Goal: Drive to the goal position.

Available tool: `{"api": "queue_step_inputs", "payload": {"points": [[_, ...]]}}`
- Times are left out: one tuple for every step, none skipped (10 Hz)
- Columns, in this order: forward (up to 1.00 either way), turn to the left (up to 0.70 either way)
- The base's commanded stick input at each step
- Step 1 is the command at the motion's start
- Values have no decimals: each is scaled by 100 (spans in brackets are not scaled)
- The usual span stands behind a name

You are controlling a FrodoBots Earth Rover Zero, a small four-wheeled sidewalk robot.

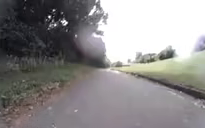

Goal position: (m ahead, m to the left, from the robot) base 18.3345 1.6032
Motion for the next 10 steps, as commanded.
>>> {"api": "queue_step_inputs", "payload": {"points": [[100, 0], [100, 0], [100, -2], [100, -6], [100, -28], [100, -40], [100, -40], [100, -40], [100, -40], [100, -40]]}}
